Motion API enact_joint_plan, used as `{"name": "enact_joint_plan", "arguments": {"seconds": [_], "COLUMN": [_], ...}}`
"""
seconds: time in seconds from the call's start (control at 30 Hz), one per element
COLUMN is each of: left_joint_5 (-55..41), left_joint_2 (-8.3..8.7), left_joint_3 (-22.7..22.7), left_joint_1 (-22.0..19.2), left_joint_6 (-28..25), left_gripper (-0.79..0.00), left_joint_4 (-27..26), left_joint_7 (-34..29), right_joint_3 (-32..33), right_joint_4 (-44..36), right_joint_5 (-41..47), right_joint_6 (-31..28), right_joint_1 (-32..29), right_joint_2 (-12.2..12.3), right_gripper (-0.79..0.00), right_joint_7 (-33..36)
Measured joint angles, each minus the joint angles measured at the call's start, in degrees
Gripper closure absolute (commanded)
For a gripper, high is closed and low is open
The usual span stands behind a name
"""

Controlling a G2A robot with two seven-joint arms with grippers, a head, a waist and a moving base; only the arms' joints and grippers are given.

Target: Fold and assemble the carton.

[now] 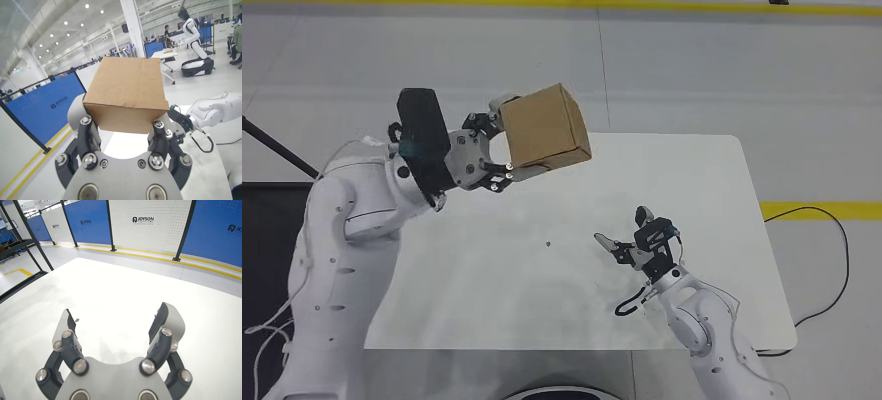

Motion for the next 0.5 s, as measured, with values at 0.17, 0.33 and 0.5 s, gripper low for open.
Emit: {"name": "enact_joint_plan", "arguments": {"seconds": [0.17, 0.33, 0.5], "left_joint_5": [-1.35, -1.01, -1.25], "left_joint_2": [0.92, 2.07, 2.11], "left_joint_3": [0.15, 2.56, 2.63], "left_joint_1": [-0.4, 0.0, -0.01], "left_joint_6": [-2.08, -2.03, -2.03], "left_gripper": [0.0, 0.0, 0.0], "left_joint_4": [4.71, 6.53, 6.5], "left_joint_7": [-6.34, -11.72, -11.75], "right_joint_3": [0.0, 0.0, 0.0], "right_joint_4": [0.0, 0.0, 0.0], "right_joint_5": [0.0, 0.0, 0.0], "right_joint_6": [0.0, 0.0, 0.0], "right_joint_1": [0.0, 0.0, 0.0], "right_joint_2": [0.0, 0.0, 0.0], "right_gripper": [-0.785, -0.785, -0.785], "right_joint_7": [0.0, 0.0, 0.0]}}
